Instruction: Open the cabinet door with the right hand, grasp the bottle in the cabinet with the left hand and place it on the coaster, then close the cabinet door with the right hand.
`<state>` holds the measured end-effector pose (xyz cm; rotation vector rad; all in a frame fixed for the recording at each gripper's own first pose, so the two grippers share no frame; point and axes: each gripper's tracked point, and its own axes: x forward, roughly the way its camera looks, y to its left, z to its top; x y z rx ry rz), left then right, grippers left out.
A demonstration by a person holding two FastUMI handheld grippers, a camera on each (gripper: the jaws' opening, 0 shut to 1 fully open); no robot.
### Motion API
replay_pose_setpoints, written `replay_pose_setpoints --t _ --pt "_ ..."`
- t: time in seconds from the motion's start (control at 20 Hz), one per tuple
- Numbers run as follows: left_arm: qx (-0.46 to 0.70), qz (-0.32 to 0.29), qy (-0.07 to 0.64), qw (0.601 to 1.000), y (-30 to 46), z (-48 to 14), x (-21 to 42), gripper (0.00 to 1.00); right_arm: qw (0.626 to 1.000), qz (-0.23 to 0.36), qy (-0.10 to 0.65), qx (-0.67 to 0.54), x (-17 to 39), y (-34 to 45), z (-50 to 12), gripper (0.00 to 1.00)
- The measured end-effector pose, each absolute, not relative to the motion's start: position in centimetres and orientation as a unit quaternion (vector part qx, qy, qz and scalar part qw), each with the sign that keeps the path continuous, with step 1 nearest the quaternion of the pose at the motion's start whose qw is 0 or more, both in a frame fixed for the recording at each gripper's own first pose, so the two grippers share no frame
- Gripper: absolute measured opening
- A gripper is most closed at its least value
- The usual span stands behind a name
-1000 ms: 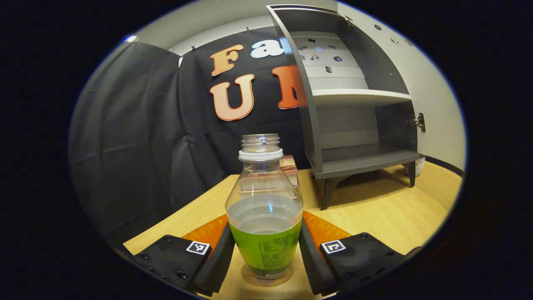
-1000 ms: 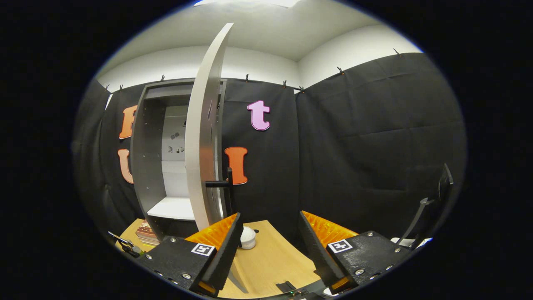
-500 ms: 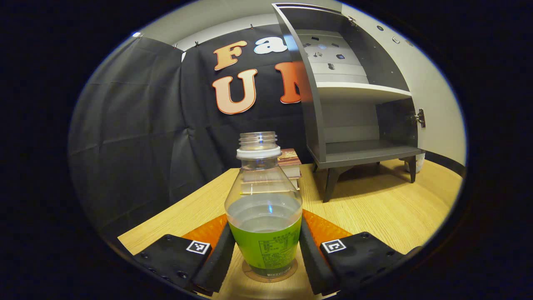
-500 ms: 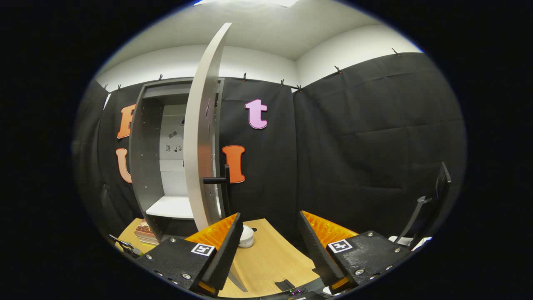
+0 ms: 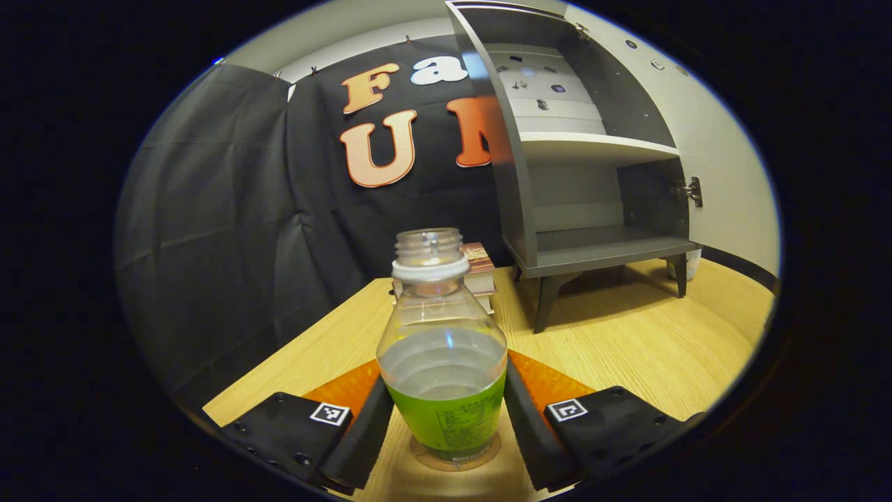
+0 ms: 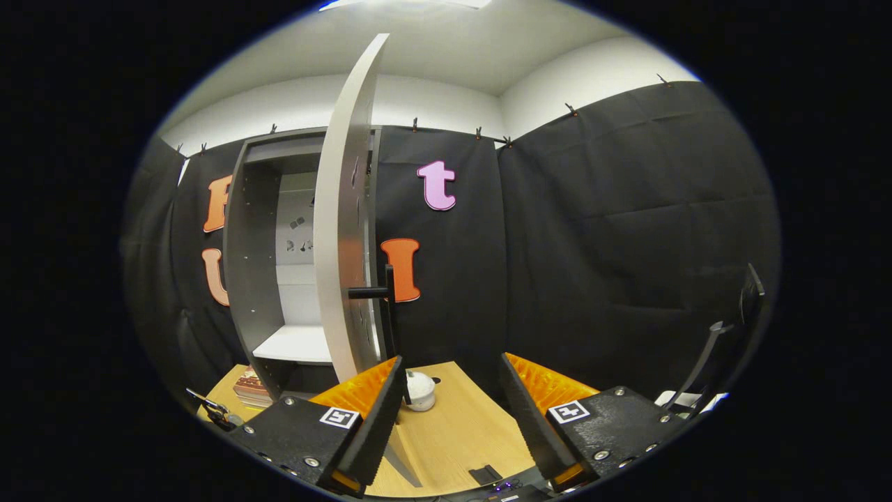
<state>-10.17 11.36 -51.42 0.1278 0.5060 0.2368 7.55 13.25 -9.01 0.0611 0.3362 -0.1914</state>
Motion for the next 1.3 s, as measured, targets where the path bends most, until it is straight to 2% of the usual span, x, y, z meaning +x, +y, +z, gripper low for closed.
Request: replay_pose_setpoints --t 0.25,0.7,0.8,1.1,1.3 --pt "0.061 0.129 0.237 0.961 12.4 -48.4 -9.5 0.95 0.983 -0.075 0.163 0.035 8.2 13.1 -10.0 0.83" --pt "0.074 0.143 0.209 0.965 10.0 -40.6 -7.0 0.98 0.989 -0.001 0.136 0.059 8.7 12.1 -9.7 0.84" --pt "0.079 0.139 0.197 0.967 8.9 -38.6 -6.3 0.99 0.988 0.03 0.134 0.067 8.9 13.0 -9.8 0.84" --pt "0.076 0.112 0.184 0.974 4.8 -34.3 -4.9 0.96 0.98 0.111 0.13 0.099 8.9 14.1 -10.3 0.84" --pt "0.068 0.106 0.175 0.976 2.9 -31.7 -5.0 0.94 0.976 0.14 0.122 0.118 9.8 13.5 -10.8 0.84"
